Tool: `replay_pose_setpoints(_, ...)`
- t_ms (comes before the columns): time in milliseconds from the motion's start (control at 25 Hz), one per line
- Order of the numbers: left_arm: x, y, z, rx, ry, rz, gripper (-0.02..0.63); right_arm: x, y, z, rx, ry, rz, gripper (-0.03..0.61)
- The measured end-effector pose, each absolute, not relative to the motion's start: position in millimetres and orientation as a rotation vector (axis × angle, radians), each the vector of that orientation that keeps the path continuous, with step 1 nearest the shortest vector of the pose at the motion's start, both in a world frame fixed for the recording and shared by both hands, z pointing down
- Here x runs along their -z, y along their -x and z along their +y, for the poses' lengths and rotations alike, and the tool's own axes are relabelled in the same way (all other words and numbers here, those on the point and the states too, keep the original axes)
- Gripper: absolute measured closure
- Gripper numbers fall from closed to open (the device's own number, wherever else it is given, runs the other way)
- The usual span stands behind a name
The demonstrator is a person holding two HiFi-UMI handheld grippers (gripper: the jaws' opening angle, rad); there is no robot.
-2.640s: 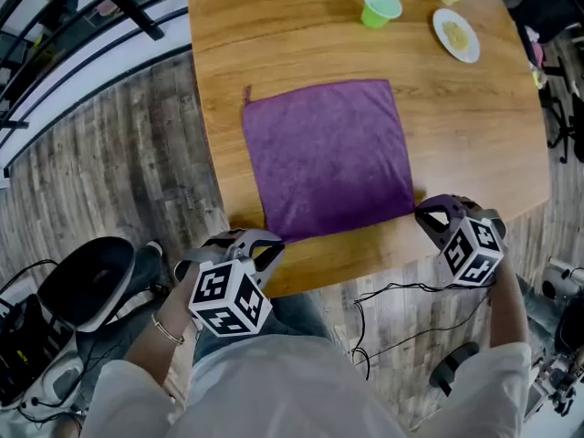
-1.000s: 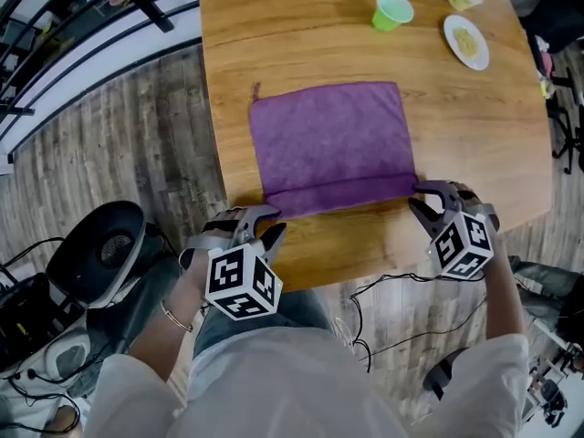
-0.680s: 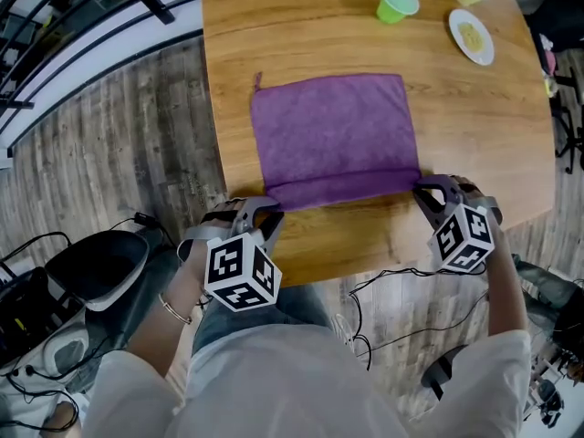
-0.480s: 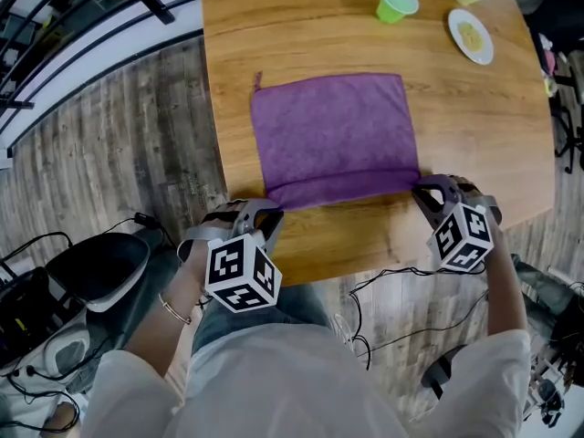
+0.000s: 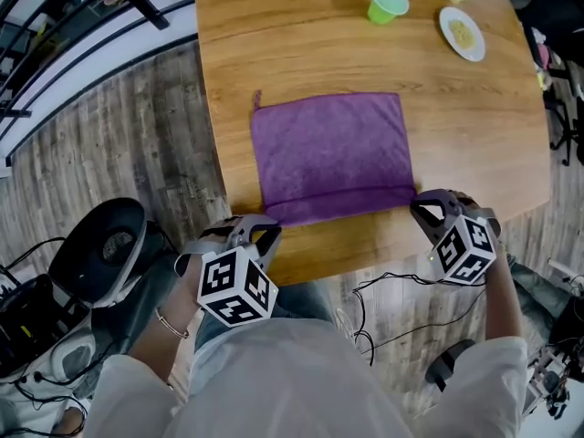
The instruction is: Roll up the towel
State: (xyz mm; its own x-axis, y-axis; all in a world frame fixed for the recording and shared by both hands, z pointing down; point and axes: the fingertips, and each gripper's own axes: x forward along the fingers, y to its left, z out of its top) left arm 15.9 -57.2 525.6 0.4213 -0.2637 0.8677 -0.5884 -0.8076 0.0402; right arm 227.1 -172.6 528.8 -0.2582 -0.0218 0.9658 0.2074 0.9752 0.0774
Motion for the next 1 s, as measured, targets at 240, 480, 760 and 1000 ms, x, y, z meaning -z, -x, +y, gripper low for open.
replay_pose_setpoints(240,-516,-6,-75,-1.284,-2.318,-0.786,0.589,-514,-216,-198,0.202,0.118,-1.834,0.566)
replay_pose_setpoints(480,-519,14,-104,-1.248,-2.267,-0.877,0.589,-517,-206,-224,0.174,0.091,-1.823,0.566)
replay_pose_setpoints(760,-532,29,-119,-1.244,-2.198,-0.906,0.572,-532,-193,-243,0.154,0.028,-1.839,0.563)
replay_pose_setpoints(1000,-529,28,-110,-1.252,-2.199,-0.954,0.503,-526,-207,-243,0.164,-0.058,-1.89,0.534)
